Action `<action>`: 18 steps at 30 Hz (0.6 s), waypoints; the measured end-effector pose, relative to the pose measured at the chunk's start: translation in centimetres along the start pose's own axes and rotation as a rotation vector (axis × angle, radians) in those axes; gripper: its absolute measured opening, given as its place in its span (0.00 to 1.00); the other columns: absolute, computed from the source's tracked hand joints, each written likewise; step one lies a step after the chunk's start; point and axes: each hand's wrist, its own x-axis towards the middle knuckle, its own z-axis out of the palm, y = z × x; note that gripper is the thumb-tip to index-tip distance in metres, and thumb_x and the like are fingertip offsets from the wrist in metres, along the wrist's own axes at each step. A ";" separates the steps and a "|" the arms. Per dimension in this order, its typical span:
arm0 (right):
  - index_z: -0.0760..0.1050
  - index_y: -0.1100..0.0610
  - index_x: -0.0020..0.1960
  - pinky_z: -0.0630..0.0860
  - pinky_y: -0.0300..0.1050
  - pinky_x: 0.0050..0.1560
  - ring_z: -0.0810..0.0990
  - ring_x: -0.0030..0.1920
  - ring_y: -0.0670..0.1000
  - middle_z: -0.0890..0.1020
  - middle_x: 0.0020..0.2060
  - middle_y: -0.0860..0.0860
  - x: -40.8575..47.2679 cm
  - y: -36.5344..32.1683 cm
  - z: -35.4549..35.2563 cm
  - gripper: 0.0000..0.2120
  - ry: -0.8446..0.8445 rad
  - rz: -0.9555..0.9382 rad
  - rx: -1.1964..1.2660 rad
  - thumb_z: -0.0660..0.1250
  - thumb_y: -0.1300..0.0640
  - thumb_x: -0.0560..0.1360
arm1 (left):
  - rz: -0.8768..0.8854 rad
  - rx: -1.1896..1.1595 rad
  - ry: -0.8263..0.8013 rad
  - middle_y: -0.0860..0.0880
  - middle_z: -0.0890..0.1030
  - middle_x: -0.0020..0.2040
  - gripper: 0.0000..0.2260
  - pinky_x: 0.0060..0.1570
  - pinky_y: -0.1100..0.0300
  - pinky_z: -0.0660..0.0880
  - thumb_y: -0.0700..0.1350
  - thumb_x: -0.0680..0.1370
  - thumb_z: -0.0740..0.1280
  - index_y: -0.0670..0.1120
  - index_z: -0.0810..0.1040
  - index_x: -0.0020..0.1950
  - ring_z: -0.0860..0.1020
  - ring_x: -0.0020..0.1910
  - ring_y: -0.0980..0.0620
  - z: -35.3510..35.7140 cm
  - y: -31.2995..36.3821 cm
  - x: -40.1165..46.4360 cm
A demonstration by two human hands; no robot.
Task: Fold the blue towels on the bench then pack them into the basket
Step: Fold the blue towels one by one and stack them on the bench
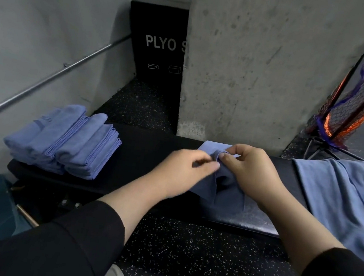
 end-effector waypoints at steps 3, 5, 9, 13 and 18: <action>0.80 0.53 0.40 0.65 0.42 0.29 0.68 0.25 0.44 0.78 0.28 0.50 0.0 -0.2 -0.4 0.12 0.000 0.038 0.065 0.71 0.45 0.76 | -0.021 0.002 -0.052 0.61 0.82 0.41 0.04 0.46 0.64 0.73 0.58 0.77 0.71 0.60 0.81 0.46 0.79 0.44 0.65 1.2 -0.7 -0.1; 0.81 0.54 0.40 0.67 0.42 0.32 0.71 0.26 0.44 0.80 0.29 0.50 -0.2 -0.2 -0.5 0.13 -0.007 0.044 0.108 0.72 0.45 0.75 | -0.037 -0.084 -0.027 0.59 0.83 0.45 0.06 0.52 0.62 0.75 0.54 0.77 0.72 0.55 0.84 0.52 0.81 0.49 0.63 1.3 -0.8 0.0; 0.80 0.57 0.39 0.64 0.41 0.30 0.68 0.23 0.41 0.75 0.24 0.45 -0.3 -0.1 -0.7 0.15 -0.022 0.055 0.139 0.73 0.46 0.75 | -0.048 -0.127 0.017 0.60 0.83 0.38 0.05 0.47 0.64 0.74 0.46 0.80 0.70 0.52 0.84 0.45 0.79 0.41 0.64 1.2 0.0 -0.1; 0.78 0.57 0.37 0.60 0.41 0.29 0.62 0.21 0.44 0.68 0.20 0.44 -0.3 0.1 -0.8 0.17 -0.039 0.054 0.119 0.73 0.45 0.75 | -0.129 -0.272 0.021 0.50 0.85 0.44 0.07 0.55 0.46 0.80 0.48 0.81 0.67 0.49 0.85 0.47 0.83 0.48 0.49 1.2 0.6 0.1; 0.78 0.58 0.37 0.62 0.41 0.31 0.63 0.25 0.47 0.69 0.24 0.48 -0.1 0.4 -0.7 0.18 -0.091 0.047 0.106 0.72 0.43 0.75 | -0.075 -0.261 -0.024 0.59 0.81 0.36 0.04 0.45 0.62 0.75 0.47 0.80 0.71 0.49 0.84 0.48 0.76 0.37 0.63 1.5 0.3 0.0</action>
